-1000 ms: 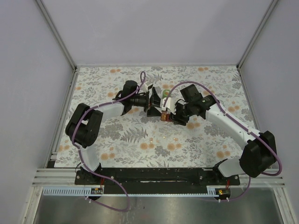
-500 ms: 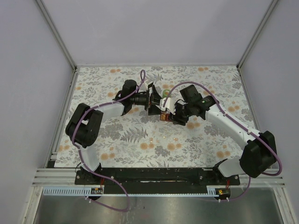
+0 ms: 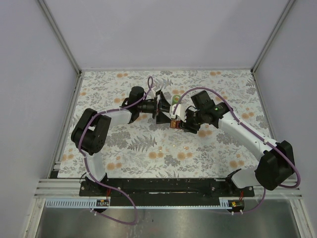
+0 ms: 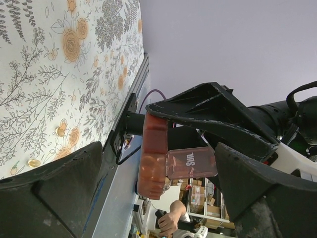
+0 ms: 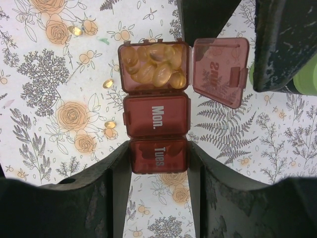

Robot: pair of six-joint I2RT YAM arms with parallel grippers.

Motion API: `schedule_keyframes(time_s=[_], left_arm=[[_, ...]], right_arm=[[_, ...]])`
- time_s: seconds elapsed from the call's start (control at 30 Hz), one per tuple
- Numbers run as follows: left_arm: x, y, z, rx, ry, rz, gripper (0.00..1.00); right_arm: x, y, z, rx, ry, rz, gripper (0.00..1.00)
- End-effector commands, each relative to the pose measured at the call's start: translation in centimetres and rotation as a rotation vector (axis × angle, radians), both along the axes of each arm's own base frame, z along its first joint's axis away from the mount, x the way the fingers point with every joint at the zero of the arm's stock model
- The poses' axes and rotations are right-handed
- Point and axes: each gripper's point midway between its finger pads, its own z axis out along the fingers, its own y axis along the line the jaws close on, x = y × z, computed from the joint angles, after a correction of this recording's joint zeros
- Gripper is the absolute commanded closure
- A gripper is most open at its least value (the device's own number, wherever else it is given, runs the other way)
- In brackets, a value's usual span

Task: Sort the pills into containers
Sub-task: Close the pill container at the center of the board.

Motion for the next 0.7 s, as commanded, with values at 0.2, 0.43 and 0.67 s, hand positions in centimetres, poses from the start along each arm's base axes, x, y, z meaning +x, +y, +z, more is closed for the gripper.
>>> schedule_keyframes(time_s=[0.2, 0.43, 0.67], left_arm=[[-0.3, 0.3, 0.2, -0.008, -0.048, -0.016, 0.01], [-0.8, 0.2, 0.4, -0.012, -0.062, -0.031, 0.01], [-1.3, 0.0, 1.0, -0.019, -0.080, -0.044, 0.01]], right_arm=[[0.3, 0.6, 1.1, 0.024, -0.032, -0.011, 0.94], [0.7, 0.6, 1.1, 0.007, -0.006, -0.035, 0.96], [1.2, 0.5, 0.5, -0.016, 0.007, -0.064, 0.96]])
